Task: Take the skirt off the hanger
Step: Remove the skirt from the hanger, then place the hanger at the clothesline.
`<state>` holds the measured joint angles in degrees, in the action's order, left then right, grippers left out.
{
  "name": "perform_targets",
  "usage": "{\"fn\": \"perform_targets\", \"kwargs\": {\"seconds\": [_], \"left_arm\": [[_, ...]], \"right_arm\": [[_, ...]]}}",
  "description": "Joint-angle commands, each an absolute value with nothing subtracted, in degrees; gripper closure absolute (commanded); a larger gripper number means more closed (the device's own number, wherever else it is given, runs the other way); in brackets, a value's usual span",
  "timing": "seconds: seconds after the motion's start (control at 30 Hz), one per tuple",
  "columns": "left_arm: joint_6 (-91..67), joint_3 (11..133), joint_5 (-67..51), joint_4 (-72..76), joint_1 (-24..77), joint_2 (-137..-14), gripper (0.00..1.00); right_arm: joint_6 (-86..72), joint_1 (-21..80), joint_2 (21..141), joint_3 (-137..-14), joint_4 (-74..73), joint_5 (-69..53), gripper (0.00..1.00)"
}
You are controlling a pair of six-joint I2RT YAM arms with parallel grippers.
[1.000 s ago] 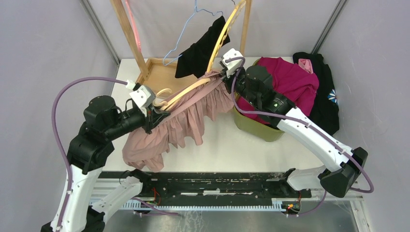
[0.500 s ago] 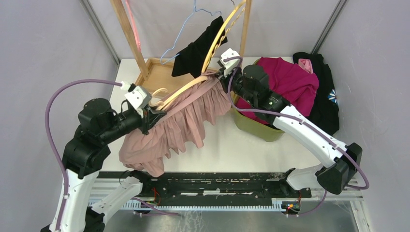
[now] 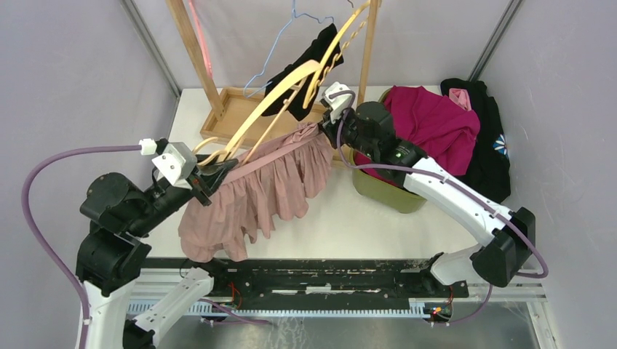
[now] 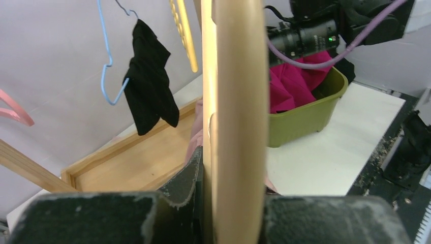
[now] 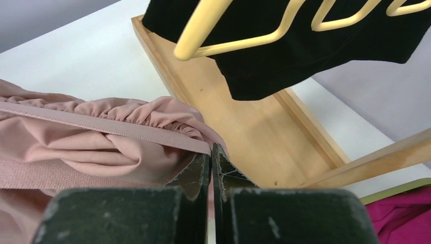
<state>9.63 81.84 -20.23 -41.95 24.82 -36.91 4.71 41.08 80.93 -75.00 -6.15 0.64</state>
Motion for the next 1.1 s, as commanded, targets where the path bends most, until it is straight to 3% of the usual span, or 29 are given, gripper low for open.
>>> {"fn": "perform_targets", "kwargs": {"seconds": [0.0, 0.17, 0.33, 0.6, 0.83, 1.07], "left_arm": [[6.4, 80.9, -15.9, -25.4, 24.8, -31.8, 0.97], [5.4, 71.8, -8.9, -6.5, 24.8, -32.4, 0.97], [6.3, 76.3, -9.7, -5.7, 24.8, -40.3, 0.97], [3.5, 76.3, -8.6, 1.6, 24.8, -39.8, 0.97], [4.6, 78.3, -6.1, 0.6, 24.8, -39.1, 0.97], [8.1, 94.2, 0.7, -19.8, 24.8, -49.8, 0.97]], "right_arm": [[3.3, 34.3, 78.8, -72.3, -13.6, 14.1, 0.99], [-2.7, 39.5, 72.7, -69.1, -16.0, 7.3, 0.99], [-2.9, 53.0, 70.7, -69.2, -19.3, 10.6, 0.99], [-2.2, 61.1, 71.2, -72.8, -21.5, 10.9, 0.99], [-1.3, 62.7, 70.9, -75.6, -22.5, 12.6, 0.99], [2.4, 63.1, 67.0, -79.4, -27.2, 17.2, 0.99]]}}
